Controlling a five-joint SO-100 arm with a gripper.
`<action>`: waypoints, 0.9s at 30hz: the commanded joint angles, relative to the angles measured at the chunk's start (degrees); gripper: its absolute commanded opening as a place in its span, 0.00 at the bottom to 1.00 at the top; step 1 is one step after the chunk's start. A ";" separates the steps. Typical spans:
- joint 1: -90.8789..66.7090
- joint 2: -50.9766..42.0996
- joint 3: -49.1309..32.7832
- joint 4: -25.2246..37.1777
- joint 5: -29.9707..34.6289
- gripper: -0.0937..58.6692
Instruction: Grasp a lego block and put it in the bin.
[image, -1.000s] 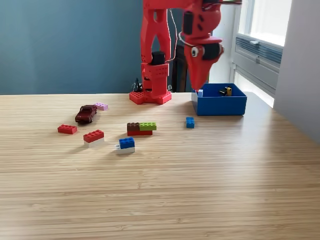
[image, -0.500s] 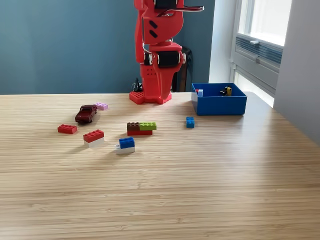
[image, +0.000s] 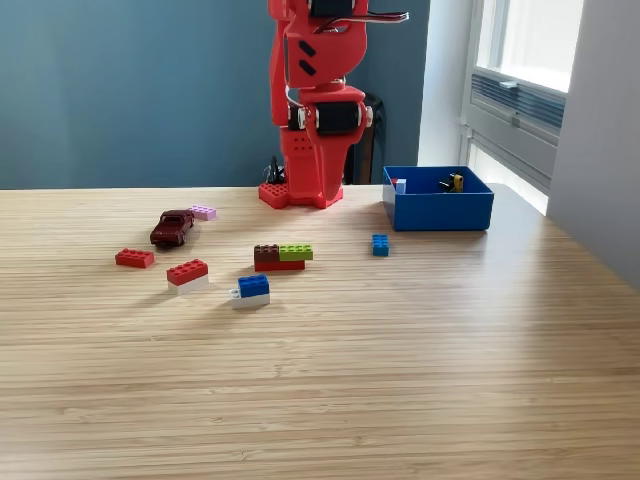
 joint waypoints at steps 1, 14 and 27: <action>0.44 4.75 -0.79 -1.05 0.35 0.00; 4.57 4.75 -0.26 -1.23 2.90 0.00; 22.15 4.75 3.43 -2.46 15.12 0.00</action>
